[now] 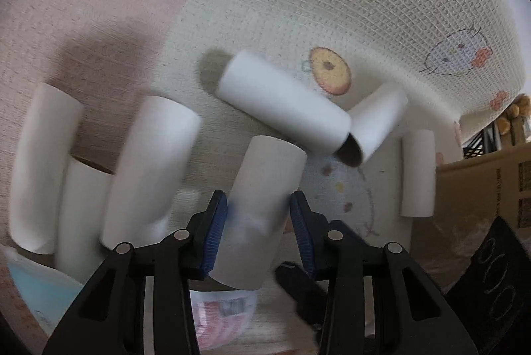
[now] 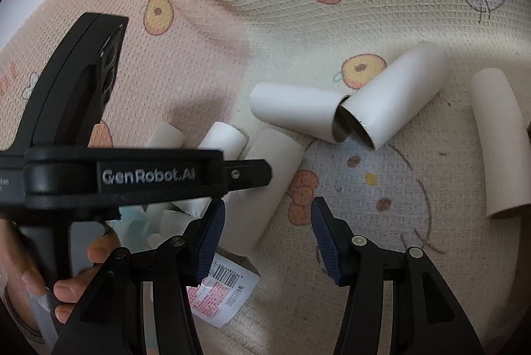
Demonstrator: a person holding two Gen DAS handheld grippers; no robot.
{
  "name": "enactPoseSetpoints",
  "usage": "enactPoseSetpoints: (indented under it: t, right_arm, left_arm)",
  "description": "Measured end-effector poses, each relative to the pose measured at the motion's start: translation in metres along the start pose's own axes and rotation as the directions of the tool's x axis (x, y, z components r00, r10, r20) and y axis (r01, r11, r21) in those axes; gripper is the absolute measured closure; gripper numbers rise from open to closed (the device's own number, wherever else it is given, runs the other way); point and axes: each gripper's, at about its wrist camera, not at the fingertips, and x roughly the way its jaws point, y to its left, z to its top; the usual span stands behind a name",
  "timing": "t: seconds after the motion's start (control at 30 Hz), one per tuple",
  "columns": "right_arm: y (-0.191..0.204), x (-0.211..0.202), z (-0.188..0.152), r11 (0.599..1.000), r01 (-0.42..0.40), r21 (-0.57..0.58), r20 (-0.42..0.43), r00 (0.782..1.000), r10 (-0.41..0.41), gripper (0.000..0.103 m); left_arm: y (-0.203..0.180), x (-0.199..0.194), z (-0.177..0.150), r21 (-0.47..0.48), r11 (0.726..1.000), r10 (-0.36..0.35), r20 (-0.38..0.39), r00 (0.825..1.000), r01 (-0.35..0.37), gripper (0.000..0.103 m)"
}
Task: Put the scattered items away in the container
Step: 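Move the left tool down toward the white cardboard tubes on the blanket, then close the left gripper around an upright white cardboard tube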
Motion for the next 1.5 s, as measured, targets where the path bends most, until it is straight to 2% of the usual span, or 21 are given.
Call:
enactPoseSetpoints:
  t: [0.13, 0.3, 0.4, 0.57, 0.7, 0.87, 1.1, 1.2, 1.5]
  right_arm:
    - [-0.003, -0.001, -0.003, 1.000, 0.006, 0.002, -0.004, 1.000, -0.006, 0.052]
    - [-0.016, -0.001, -0.009, 0.999, 0.007, 0.035, -0.020, 1.000, -0.006, 0.052]
    - [-0.024, 0.001, -0.013, 0.998, -0.009, 0.058, -0.034, 0.999, 0.011, 0.052]
    - [-0.035, 0.005, -0.017, 0.993, -0.037, 0.108, -0.056, 0.997, 0.043, 0.052]
    - [-0.033, 0.005, -0.019, 0.995, -0.034, 0.089, -0.067, 0.997, 0.040, 0.052]
    - [-0.030, 0.010, -0.021, 0.999, -0.034, 0.037, -0.086, 0.996, 0.037, 0.052]
    - [-0.020, 0.015, -0.024, 1.000, -0.003, -0.011, -0.090, 0.996, 0.002, 0.052]
    - [-0.021, 0.016, -0.025, 1.000, -0.008, -0.002, -0.096, 0.995, 0.008, 0.052]
    - [-0.016, 0.023, -0.029, 1.000, -0.013, -0.012, -0.111, 0.994, 0.012, 0.053]
  left_arm:
    - [-0.008, 0.008, -0.001, -0.018, 0.997, -0.080, -0.045, 0.996, 0.080, 0.059]
    - [-0.016, 0.005, -0.010, -0.002, 0.994, -0.107, -0.046, 0.993, 0.107, 0.059]
    - [-0.018, 0.007, -0.014, -0.017, 0.989, -0.147, -0.046, 0.988, 0.146, 0.059]
    - [-0.026, 0.005, -0.022, 0.009, 0.989, -0.147, -0.018, 0.989, 0.147, 0.060]
    - [-0.018, 0.009, -0.031, -0.009, 0.989, -0.150, -0.011, 0.989, 0.150, 0.060]
    - [-0.007, 0.022, -0.034, -0.100, 0.973, -0.210, -0.031, 0.977, 0.206, 0.060]
    - [0.001, 0.032, -0.036, -0.118, 0.965, -0.241, -0.044, 0.970, 0.234, 0.056]
    - [0.001, 0.035, -0.038, -0.108, 0.967, -0.238, -0.048, 0.970, 0.232, 0.056]
    - [-0.010, 0.032, -0.050, 0.038, 0.991, -0.126, -0.054, 0.991, 0.128, 0.056]
